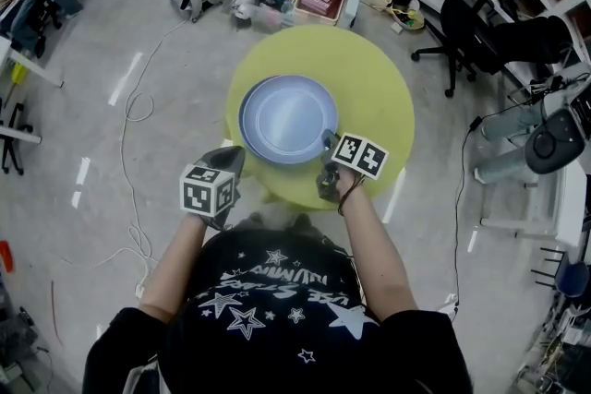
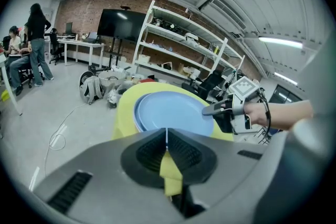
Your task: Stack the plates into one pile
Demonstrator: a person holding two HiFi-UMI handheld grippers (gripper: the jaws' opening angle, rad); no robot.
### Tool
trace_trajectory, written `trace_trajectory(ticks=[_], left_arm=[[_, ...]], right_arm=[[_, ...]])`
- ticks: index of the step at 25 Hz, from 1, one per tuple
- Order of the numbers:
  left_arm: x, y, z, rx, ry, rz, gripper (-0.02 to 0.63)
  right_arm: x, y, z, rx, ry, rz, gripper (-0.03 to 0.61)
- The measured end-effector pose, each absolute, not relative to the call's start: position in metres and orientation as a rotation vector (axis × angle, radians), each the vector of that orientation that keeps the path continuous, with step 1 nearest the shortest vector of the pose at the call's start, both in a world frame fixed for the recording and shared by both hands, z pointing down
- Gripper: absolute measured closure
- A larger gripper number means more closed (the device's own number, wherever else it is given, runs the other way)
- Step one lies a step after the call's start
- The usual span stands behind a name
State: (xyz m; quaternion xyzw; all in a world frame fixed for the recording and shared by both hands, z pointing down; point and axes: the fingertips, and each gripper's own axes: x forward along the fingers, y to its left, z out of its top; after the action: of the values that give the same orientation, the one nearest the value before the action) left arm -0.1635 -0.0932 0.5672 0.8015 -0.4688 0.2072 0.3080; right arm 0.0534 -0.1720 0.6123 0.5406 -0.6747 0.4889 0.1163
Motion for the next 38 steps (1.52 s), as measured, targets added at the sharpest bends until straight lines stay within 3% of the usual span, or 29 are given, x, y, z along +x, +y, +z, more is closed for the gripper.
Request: trace_trajectory(ticks=[8,26,30,35,38], left_arm=[[-0.169,-0.088,0.57,2.137,-1.22,0.555,0.591],[-0.196,-0.084,0.579,2.164,-1.143,0.579,0.591],[-0.195,-0.086,0.582,2.186,-1.111,0.582,0.591],[-0.192,-0.088,0.58,2.205,-1.11,0.575,0.591],[-0.19,-0.083,0.576,2.196,-1.126,0.555,0.591]], right_arm=[[0.032,-0.167,0.621,1.475,-2.008,1.371,0.423],[0.043,-0.152,0.601,1.677,-1.963,1.203,0.399],[0.048,-0.138,0.593,1.726,-1.991,1.172,0.404],[0.056,-0.125,0.587,1.777,-2.004,1.161,0.508],[0.059,-0.119,0.584,1.785,-2.018,1.174,0.532]])
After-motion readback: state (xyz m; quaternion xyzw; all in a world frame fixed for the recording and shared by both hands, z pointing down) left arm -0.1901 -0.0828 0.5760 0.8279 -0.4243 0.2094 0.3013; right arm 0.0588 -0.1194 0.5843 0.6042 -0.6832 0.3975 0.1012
